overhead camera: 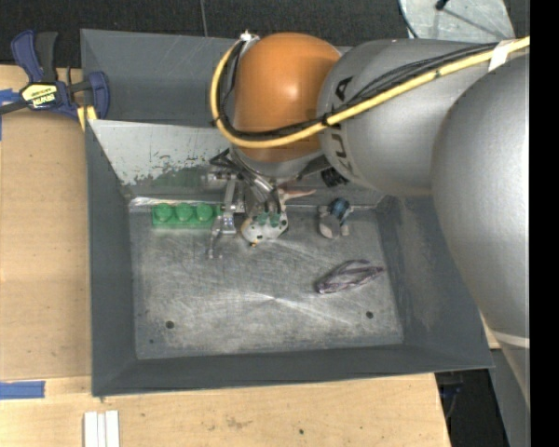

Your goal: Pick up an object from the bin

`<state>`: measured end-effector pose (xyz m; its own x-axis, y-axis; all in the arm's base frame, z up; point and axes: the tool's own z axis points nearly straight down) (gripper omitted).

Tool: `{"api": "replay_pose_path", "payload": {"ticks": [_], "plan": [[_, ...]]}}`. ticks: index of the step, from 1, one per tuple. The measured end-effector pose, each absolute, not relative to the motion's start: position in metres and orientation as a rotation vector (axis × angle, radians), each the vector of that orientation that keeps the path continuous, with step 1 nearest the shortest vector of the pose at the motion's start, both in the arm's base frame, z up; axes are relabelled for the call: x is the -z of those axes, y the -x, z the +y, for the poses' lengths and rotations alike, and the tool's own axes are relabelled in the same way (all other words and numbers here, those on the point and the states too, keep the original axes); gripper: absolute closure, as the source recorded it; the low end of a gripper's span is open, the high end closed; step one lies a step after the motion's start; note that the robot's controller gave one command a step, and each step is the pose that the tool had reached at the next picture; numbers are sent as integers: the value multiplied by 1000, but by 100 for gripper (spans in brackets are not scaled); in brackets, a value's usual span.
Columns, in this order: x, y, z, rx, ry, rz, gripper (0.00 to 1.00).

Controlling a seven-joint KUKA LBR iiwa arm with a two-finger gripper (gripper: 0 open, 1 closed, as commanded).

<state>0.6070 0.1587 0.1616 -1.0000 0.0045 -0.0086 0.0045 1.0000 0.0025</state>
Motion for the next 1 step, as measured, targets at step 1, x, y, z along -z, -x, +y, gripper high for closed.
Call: {"api": "replay_pose_path", "payload": {"ticks": [1], "plan": [[-159, -621, 204, -1, -53, 3143, 0]]}}
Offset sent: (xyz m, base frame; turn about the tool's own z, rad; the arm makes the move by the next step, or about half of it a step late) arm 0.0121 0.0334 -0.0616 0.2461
